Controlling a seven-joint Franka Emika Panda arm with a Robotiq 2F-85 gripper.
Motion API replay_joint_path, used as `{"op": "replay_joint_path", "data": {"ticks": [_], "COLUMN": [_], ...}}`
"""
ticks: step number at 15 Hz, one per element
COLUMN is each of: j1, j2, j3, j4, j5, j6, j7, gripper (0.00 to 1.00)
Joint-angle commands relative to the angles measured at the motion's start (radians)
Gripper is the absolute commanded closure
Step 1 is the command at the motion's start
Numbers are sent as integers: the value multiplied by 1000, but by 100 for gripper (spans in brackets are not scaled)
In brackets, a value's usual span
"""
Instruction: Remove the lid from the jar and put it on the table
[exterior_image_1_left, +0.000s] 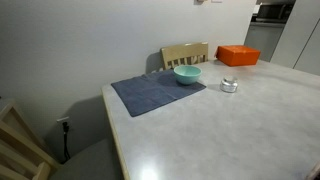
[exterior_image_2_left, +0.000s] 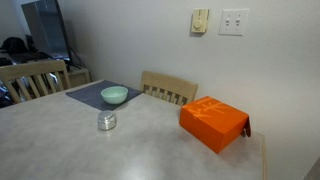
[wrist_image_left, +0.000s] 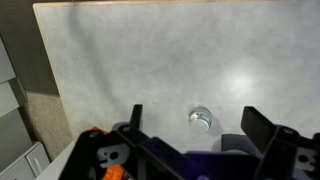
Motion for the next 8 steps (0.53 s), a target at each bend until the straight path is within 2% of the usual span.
{"op": "replay_joint_path", "data": {"ticks": [1, 3, 8], "j1": [15, 42, 65], "j2": [5, 50, 144], "j3": [-10, -61, -165], "j4": [3, 37, 71], "j5": [-9, 55, 160], "j6": [-4, -72, -116], "j7": [10, -54, -178], "gripper": [0, 0, 0]}}
